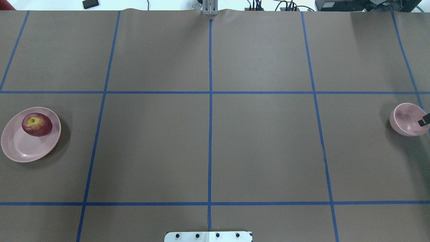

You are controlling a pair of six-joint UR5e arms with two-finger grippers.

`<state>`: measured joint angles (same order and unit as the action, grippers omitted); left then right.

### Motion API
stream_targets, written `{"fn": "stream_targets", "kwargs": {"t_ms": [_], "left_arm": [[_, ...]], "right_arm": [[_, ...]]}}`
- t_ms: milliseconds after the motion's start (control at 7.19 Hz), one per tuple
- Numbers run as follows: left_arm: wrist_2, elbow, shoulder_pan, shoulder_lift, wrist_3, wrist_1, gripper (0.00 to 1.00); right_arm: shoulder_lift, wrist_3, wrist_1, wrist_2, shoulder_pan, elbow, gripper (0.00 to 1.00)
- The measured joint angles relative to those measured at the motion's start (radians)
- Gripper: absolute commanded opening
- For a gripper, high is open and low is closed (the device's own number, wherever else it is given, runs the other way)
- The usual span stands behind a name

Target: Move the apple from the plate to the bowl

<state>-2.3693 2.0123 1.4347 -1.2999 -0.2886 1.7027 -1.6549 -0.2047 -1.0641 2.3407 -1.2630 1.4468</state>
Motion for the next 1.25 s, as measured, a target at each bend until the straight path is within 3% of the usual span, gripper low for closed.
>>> {"fn": "stream_targets", "kwargs": {"t_ms": [278,557,835,1252], "left_arm": [[0.016,-0.008,-0.109,-0.033,-0.109,0.033,0.98],[0.126,-0.010,-0.245,-0.047,-0.229,0.114,0.98],[0.186,-0.047,-0.316,-0.103,-0.259,0.136,0.98],[0.195,-0.174,-0.392,-0.206,-0.267,0.178,0.98]], "right_arm": [[0.006,-0.029,0.000,0.007,0.000,0.013,0.00],[0.048,-0.111,-0.010,0.050,-0.001,0.059,0.00],[0.120,-0.302,-0.014,0.094,0.024,0.126,0.00],[0.237,-0.633,-0.037,0.093,0.133,0.253,0.00]]}}
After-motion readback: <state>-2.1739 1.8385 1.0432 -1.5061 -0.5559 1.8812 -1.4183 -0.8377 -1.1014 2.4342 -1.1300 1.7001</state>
